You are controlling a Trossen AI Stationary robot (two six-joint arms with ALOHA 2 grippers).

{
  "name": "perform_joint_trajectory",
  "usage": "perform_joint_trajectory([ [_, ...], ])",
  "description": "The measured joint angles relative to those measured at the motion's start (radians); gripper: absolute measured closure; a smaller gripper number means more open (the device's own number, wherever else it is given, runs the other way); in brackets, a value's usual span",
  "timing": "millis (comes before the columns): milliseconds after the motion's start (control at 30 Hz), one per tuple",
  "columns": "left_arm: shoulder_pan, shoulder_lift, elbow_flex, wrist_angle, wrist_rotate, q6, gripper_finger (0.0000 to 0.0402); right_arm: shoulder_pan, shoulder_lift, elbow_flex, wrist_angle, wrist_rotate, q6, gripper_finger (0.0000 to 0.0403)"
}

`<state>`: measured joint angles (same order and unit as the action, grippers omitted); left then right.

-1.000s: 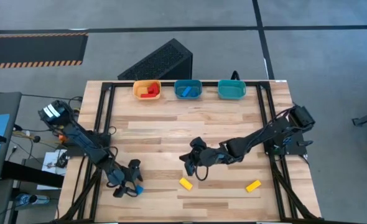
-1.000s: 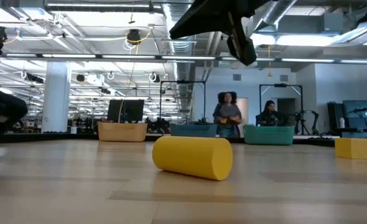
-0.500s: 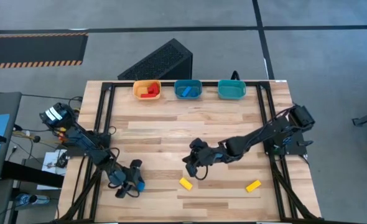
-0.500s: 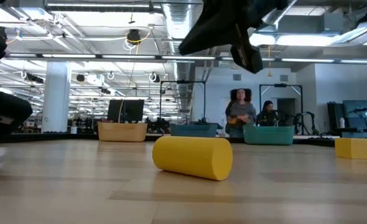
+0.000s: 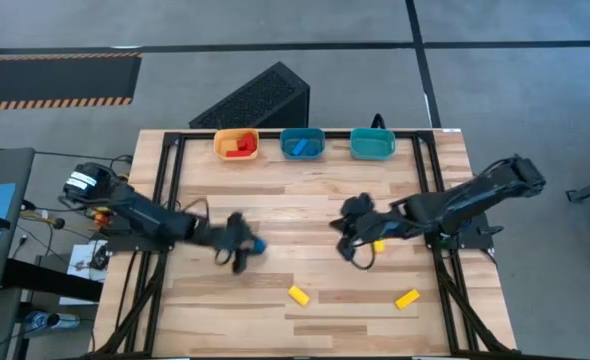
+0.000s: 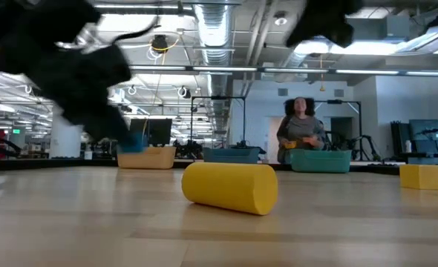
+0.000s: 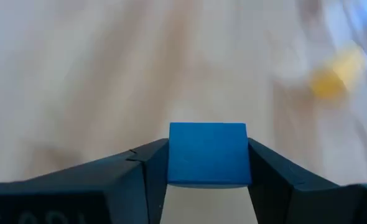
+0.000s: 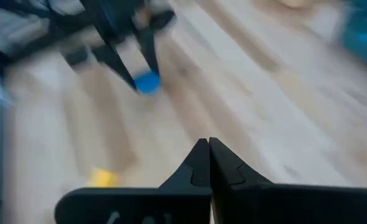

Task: Sort & place blocks by color
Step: Put the blue block into the blue container

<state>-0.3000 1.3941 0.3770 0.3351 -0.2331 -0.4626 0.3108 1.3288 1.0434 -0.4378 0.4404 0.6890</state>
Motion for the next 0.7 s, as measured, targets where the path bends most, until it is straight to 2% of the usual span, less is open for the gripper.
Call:
perform_joint_trajectory([
  [167, 0.299, 0.011, 0.105, 0.005, 0.078, 0.106, 0.0258, -0.055, -0.151, -0.194, 0.01, -0.01, -0.02, 0.0397],
  [333, 0.543, 0.055, 0.248, -0.018, 0.099, 0.164, 0.0254, -0.147, -0.263, -0.428, 0.268, -0.147, -0.022, 0.0397],
  [400, 0.622, 0.085, 0.312, -0.079, 0.12, 0.18, 0.0255, -0.193, -0.286, -0.493, 0.374, -0.196, -0.016, 0.0397],
  [500, 0.712, 0.173, 0.429, -0.134, 0.175, 0.217, 0.0256, -0.262, -0.299, -0.539, 0.426, -0.26, -0.016, 0.0399],
  [700, 0.84, 0.339, 0.642, -0.224, 0.28, 0.311, 0.0251, -0.438, -0.294, -0.542, 0.428, -0.367, -0.069, 0.0398],
])
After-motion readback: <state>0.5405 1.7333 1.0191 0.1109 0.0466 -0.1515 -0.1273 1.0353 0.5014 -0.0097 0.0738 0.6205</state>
